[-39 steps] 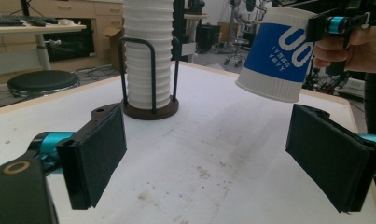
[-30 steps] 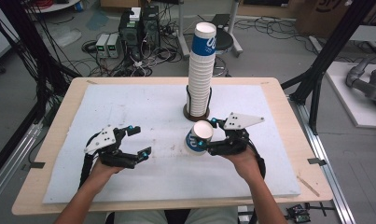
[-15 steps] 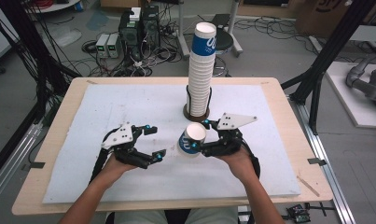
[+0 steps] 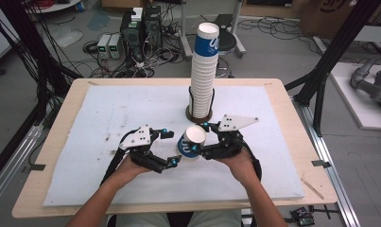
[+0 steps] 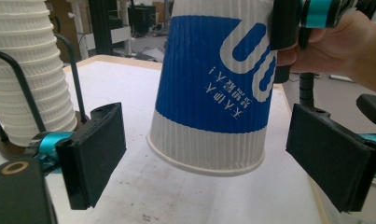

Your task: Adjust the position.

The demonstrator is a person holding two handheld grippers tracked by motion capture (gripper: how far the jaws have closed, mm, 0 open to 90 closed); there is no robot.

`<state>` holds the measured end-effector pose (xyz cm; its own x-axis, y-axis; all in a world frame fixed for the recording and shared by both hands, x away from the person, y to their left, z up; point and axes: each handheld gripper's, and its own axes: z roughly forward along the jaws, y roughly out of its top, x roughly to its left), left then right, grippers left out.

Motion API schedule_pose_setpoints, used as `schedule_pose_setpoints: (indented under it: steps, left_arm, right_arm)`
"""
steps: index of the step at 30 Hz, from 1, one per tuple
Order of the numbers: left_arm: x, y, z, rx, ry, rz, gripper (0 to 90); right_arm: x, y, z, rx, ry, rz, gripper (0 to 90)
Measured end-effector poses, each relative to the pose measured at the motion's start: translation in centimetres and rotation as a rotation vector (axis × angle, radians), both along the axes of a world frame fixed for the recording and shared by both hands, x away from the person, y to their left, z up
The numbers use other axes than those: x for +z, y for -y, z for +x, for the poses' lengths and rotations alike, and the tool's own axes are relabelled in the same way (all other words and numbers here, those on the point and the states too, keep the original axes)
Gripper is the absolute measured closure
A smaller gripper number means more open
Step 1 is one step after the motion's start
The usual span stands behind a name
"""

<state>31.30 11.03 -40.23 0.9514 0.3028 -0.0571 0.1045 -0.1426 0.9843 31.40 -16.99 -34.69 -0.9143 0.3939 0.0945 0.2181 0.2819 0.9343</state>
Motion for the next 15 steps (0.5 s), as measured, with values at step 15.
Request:
schedule_pose_setpoints:
  steps: [15]
  left_arm:
    - [-0.8, 1.6, 0.3, -0.037, -0.032, 0.011, 11.7]
  right_arm:
    - [0.0, -0.2, 0.0, 0.035, -0.035, 0.042, 30.2]
